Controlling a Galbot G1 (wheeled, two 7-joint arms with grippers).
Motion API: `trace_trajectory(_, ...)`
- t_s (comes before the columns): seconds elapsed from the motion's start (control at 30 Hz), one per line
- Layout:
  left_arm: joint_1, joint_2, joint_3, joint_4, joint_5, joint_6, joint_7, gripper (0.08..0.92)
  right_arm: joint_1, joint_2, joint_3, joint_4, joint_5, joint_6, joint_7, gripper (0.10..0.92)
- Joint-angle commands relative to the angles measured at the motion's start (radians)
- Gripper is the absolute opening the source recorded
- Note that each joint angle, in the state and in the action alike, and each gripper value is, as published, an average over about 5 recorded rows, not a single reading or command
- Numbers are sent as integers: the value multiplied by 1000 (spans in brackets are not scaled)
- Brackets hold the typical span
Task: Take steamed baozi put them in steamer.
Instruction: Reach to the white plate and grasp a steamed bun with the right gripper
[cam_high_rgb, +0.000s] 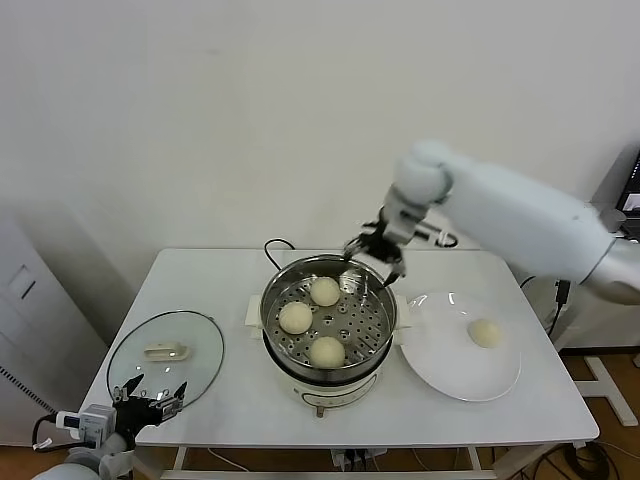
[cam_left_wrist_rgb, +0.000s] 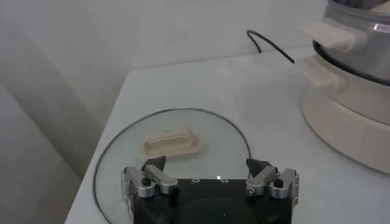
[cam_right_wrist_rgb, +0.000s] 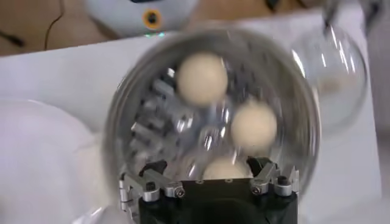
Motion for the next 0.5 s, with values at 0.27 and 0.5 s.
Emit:
trace_trajectory(0.27,-5,4,3,4,-2,2,1,823,-60,-272,-19,-319,69,-232,-62,823)
trace_trajectory(0.5,-8,4,4,4,-2,7,-1,823,-241,-248,126,-413,-48,-166,-48,823)
